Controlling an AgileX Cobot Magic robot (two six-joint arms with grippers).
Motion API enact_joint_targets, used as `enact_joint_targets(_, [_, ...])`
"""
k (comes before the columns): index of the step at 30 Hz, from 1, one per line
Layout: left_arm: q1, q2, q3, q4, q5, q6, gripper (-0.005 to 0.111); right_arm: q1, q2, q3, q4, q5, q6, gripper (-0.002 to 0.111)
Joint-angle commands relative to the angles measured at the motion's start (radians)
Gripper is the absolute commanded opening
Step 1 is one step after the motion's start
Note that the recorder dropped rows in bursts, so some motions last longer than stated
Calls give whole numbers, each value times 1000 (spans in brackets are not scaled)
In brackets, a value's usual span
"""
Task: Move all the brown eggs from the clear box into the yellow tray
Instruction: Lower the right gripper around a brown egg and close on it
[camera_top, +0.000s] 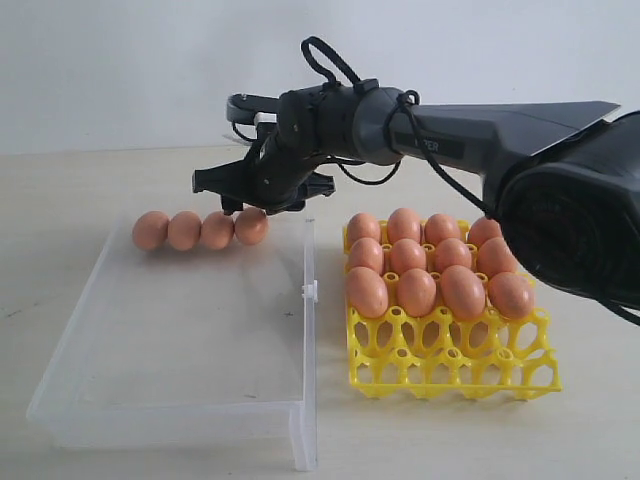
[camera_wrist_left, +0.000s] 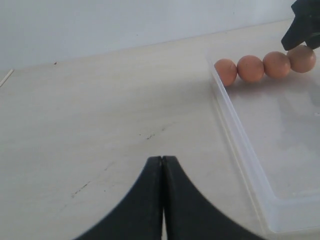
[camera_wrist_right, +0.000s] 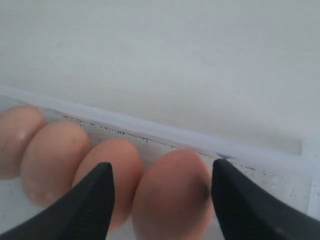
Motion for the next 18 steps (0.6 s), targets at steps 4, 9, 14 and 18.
enact_joint_targets(4, [-5,-6,-4,-1,-6,-5,0,14,40,-8,-5,-19,6,57])
enact_joint_targets(9, [-5,-6,-4,-1,-6,-5,0,17,62,-8,-5,-17,11,57])
enact_joint_targets(14, [-5,-6,-4,-1,-6,-5,0,24,65,-8,10,-5,26,57])
enact_joint_targets(18, [-5,-6,-4,-1,-6,-5,0,30,65,-8,11,25,23,47])
